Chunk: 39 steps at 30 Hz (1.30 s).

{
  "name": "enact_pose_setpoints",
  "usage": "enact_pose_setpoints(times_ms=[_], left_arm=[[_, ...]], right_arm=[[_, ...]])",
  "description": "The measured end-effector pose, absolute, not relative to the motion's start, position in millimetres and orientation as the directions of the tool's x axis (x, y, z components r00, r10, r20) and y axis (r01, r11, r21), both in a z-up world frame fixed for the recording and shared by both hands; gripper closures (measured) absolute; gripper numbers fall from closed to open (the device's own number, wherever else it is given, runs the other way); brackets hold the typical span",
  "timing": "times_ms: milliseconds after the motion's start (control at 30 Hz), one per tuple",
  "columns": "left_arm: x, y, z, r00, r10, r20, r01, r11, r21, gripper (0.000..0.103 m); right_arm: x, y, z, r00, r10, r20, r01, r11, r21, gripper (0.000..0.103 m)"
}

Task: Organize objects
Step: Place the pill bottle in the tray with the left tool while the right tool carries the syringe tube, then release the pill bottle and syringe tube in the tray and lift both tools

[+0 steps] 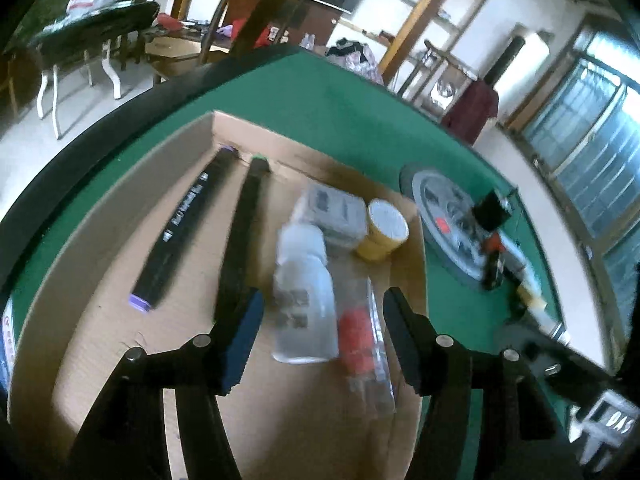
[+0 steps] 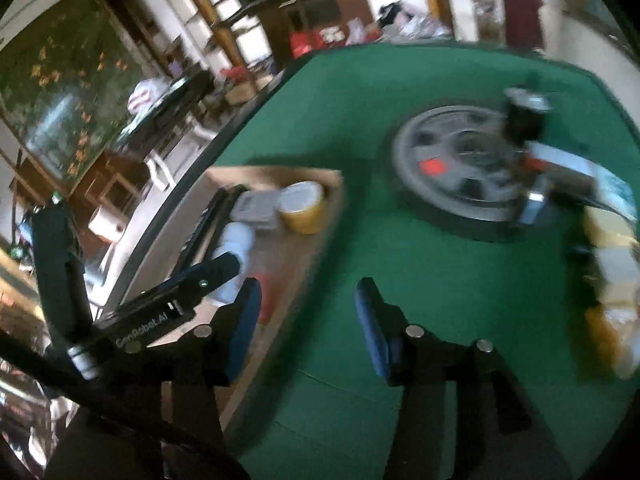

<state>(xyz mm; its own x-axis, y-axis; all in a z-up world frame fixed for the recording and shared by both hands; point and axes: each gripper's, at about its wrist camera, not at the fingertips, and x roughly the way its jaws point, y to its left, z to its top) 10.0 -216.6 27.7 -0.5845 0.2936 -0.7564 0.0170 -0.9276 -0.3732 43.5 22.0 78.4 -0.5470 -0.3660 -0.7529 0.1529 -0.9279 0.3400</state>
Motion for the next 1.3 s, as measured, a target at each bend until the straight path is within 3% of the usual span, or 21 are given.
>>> enact_pose_setpoints(times_ms=[167, 300, 533, 667, 833, 933, 1133, 1233, 1300], left_arm=[[19, -190, 27, -0.562, 0.282, -0.777, -0.005, -0.941, -0.337, 0.047], [29, -164, 30, -0.569, 0.193, -0.799, -0.048, -0.978, -0.202, 0.047], [36, -154, 36, -0.595, 0.192, -0.78, -0.062, -0.979, -0.194, 0.047], [63, -161, 66, -0.683, 0.227, -0.694, -0.067, -0.966, -0.25, 0.047], [110, -146, 131, -0.692, 0.411, -0.594, -0.229, -0.905, -0.359, 0.047], [136, -133, 190, -0.687, 0.518, -0.51, -0.358, -0.852, -0.382, 0.047], [135, -134, 320, -0.504, 0.795, -0.339, -0.475, -0.583, -0.659, 0.047], [131, -128, 393, -0.542, 0.776, -0.322, -0.508, -0.608, -0.61, 0.047], [134, -133, 443, -0.639, 0.713, -0.287, -0.516, -0.675, -0.528, 0.047]], right_arm=[[71, 76, 72, -0.606, -0.363, -0.708, 0.045, -0.904, 0.425, 0.055], [93, 101, 61, -0.616, -0.4, -0.679, -0.002, -0.861, 0.509, 0.055], [138, 135, 69, -0.679, -0.38, -0.629, -0.029, -0.841, 0.54, 0.055], [154, 152, 74, -0.717, -0.342, -0.607, -0.047, -0.845, 0.532, 0.055], [163, 170, 91, -0.726, -0.302, -0.617, -0.059, -0.868, 0.494, 0.052], [175, 197, 142, -0.77, -0.27, -0.578, -0.034, -0.888, 0.459, 0.052], [196, 250, 286, -0.883, -0.174, -0.436, -0.003, -0.926, 0.377, 0.05], [209, 267, 367, -0.923, -0.103, -0.372, -0.018, -0.951, 0.308, 0.045], [219, 272, 418, -0.943, -0.024, -0.333, -0.056, -0.972, 0.228, 0.036]])
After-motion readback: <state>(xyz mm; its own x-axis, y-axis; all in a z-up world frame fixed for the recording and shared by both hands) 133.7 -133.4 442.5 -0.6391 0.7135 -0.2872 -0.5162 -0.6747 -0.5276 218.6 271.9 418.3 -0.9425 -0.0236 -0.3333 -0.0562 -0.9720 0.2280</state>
